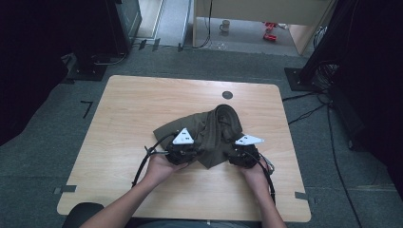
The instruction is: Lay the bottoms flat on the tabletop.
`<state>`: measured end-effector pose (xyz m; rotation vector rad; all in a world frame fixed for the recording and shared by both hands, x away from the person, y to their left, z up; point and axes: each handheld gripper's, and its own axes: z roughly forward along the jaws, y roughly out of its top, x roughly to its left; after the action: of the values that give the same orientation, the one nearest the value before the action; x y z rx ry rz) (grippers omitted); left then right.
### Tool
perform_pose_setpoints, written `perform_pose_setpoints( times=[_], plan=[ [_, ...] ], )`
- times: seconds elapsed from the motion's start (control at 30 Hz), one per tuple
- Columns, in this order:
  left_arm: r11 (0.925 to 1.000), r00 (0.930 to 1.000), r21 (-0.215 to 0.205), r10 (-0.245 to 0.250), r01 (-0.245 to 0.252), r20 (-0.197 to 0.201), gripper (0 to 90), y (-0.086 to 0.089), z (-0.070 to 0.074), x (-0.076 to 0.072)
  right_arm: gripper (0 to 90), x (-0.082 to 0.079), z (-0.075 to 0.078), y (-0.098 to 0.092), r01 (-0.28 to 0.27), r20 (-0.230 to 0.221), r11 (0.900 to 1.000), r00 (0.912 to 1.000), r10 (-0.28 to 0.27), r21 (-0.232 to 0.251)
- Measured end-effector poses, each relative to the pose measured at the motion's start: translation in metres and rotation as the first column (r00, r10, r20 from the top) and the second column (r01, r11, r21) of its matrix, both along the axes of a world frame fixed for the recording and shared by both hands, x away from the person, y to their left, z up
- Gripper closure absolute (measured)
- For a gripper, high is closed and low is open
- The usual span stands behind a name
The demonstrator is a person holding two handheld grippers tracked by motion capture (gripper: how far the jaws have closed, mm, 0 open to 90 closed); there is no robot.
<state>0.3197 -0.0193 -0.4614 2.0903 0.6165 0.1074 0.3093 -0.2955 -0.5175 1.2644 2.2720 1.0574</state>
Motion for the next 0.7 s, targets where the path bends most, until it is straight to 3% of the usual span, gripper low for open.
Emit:
perform_pose_setpoints(
  times=[0.07, 0.1, 0.13, 0.17, 0.23, 0.27, 0.5, 0.7],
  plan=[
    [0.9997, 0.9998, -0.015, 0.018, -0.018, 0.003, 86.3, 0.007, 0.005, 0.003, 48.9, 0.001, 0.002, 0.001, 0.013, -0.016, 1.0, 0.9998, -0.013, 0.004],
    [0.9985, 0.9991, -0.036, 0.042, -0.041, 0.007, 86.6, 0.014, 0.011, 0.008, 51.1, 0.003, 0.004, 0.001, 0.001, -0.037, 0.998, 0.9993, 0.001, 0.056],
    [0.9985, 0.9991, -0.036, 0.042, -0.041, 0.007, 86.6, 0.014, 0.011, 0.008, 51.1, 0.003, 0.004, 0.001, 0.001, -0.037, 0.998, 0.9993, 0.001, 0.056],
    [0.9963, 0.9979, -0.058, 0.064, -0.064, -0.006, 86.8, 0.018, 0.014, 0.013, 53.3, 0.002, 0.009, 0.003, -0.004, -0.015, 0.992, 0.9999, 0.006, 0.123],
    [0.9955, 0.9976, -0.066, 0.068, -0.069, -0.011, 86.9, 0.02, 0.015, 0.016, 53.9, 0.002, 0.011, 0.005, -0.008, 0.0, 0.991, 1.0, 0.008, 0.132],
    [0.9953, 0.9975, -0.067, 0.069, -0.07, -0.011, 87.0, 0.02, 0.016, 0.017, 55.5, 0.001, 0.015, 0.013, -0.024, 0.037, 0.99, 0.9991, 0.02, 0.139],
    [0.9961, 0.997, -0.046, 0.074, -0.075, -0.021, 87.2, 0.027, 0.033, 0.018, 58.5, 0.003, 0.013, 0.038, -0.067, 0.089, 0.991, 0.9944, 0.057, 0.113],
    [0.9958, 0.9963, -0.03, 0.086, -0.086, 0.0, 87.4, 0.036, 0.046, 0.018, 57.9, 0.01, -0.002, 0.055, -0.081, 0.04, 0.996, 0.996, 0.079, 0.04]
  ],
)
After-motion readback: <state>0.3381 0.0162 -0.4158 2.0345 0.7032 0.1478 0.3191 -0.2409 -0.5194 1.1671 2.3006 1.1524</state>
